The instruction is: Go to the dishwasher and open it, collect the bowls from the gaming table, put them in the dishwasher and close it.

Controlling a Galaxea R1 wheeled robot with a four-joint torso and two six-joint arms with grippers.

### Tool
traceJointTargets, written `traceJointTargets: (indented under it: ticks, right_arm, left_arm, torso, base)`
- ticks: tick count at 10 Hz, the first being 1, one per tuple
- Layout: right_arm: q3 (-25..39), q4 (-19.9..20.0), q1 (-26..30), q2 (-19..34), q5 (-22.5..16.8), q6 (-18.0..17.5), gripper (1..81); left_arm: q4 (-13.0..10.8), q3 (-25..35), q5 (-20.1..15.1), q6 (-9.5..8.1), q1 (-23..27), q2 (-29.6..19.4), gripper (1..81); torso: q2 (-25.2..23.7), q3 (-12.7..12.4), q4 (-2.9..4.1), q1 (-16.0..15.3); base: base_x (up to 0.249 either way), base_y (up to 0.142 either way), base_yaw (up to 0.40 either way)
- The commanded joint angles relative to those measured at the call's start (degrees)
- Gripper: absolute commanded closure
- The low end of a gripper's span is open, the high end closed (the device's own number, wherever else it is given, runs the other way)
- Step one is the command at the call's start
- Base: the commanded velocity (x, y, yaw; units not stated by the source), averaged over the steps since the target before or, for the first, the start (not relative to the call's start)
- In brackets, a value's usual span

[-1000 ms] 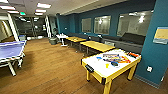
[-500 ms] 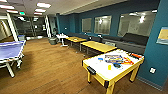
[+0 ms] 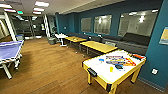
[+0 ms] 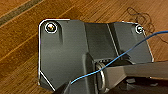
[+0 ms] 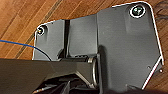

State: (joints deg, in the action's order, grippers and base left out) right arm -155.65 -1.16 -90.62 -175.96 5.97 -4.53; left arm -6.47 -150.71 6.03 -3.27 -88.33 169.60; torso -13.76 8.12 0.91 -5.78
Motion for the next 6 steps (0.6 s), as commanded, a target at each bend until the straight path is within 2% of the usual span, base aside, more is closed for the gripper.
traceJointTargets:
  ticks: [1,6]
  right_arm:
    - [0.18,-0.34,2.86,0.14,-2.90,0.14,1.0]
    - [0.18,-0.25,2.86,0.50,-2.90,0.05,1.0]
  left_arm:
    - [-0.29,0.24,-2.43,0.02,2.94,-0.04,1.0]
    - [-0.03,0.24,-2.43,-0.07,2.94,0.13,1.0]
  torso:
    - [0.00,0.00,0.00,0.00]
    - [0.00,0.00,0.00,0.02]
  base:
    - [0.137,0.000,0.000]
    - [0.140,0.000,0.000]
